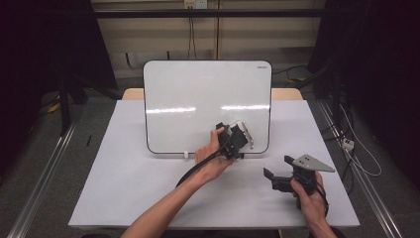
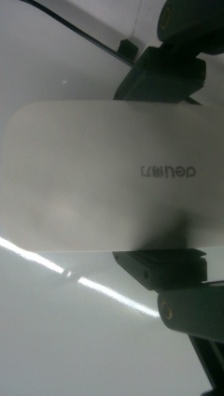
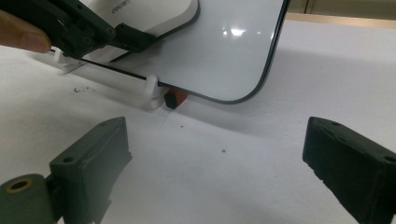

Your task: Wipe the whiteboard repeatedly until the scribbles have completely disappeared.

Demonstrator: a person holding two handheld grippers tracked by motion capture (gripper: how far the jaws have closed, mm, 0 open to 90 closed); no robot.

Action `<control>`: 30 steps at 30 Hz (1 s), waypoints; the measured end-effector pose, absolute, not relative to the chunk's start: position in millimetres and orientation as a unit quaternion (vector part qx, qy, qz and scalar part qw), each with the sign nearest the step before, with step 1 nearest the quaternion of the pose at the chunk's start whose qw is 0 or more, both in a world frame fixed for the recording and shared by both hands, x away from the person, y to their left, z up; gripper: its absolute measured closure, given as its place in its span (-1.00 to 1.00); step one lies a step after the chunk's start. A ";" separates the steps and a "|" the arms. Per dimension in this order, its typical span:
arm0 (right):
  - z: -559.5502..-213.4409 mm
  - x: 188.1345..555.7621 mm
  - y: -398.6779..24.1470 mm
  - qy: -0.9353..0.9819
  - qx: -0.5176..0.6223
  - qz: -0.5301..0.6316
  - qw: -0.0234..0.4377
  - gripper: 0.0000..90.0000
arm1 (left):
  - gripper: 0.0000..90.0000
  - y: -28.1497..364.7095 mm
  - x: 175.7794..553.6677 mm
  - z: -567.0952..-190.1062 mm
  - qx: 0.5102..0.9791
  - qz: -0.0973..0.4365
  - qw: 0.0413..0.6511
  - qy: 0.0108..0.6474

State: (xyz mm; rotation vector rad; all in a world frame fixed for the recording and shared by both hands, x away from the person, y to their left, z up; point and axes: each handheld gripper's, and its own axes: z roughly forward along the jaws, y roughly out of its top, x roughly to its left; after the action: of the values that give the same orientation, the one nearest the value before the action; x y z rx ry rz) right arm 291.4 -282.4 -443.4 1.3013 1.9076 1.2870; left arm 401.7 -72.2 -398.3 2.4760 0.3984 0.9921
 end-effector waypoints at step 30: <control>-443.4 290.2 -284.0 0.697 0.480 0.472 0.248 -0.84 | -0.31 32.5 448.2 -355.1 0.854 0.345 0.278 0.273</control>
State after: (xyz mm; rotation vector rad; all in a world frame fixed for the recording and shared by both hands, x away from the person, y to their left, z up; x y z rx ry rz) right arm 290.2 -284.0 -443.4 1.3082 1.8993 1.2876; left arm 448.2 32.5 -355.1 2.2909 0.7326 0.9269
